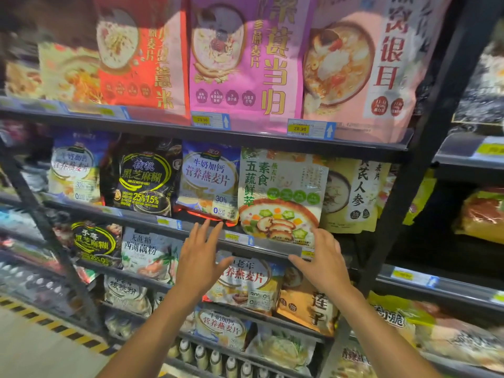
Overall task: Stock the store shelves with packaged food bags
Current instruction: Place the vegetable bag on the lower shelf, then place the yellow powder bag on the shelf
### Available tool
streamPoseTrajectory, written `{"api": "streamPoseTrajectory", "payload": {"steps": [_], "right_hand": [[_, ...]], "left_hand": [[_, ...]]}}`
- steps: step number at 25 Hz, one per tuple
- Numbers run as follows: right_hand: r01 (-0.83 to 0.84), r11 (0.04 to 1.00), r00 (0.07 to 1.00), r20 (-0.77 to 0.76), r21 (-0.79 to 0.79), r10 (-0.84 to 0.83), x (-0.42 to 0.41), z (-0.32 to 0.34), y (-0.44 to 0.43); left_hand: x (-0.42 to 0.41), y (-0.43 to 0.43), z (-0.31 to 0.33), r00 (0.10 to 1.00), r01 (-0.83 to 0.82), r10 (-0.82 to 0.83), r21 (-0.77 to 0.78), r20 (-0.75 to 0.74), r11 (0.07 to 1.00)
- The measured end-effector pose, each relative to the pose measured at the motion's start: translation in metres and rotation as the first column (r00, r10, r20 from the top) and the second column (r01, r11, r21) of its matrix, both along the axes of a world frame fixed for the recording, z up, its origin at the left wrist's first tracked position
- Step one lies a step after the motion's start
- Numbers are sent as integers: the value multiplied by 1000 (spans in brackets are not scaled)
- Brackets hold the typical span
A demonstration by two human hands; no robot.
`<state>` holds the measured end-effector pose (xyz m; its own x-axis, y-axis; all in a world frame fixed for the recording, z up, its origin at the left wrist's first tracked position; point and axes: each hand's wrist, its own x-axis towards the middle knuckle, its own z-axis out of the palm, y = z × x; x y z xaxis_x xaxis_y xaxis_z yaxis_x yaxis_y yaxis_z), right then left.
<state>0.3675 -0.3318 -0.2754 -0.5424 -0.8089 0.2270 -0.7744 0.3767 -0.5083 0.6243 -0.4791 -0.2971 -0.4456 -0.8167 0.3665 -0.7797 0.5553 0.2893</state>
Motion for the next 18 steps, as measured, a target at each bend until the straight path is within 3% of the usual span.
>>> {"api": "streamPoseTrajectory", "payload": {"steps": [11, 18], "right_hand": [[-1, 999, 995, -103, 40, 5, 101, -6, 103], [138, 989, 981, -148, 59, -128, 115, -13, 221]], "left_hand": [[91, 113, -8, 995, 94, -94, -4, 25, 996], [62, 195, -22, 957, 290, -290, 40, -3, 956]]}}
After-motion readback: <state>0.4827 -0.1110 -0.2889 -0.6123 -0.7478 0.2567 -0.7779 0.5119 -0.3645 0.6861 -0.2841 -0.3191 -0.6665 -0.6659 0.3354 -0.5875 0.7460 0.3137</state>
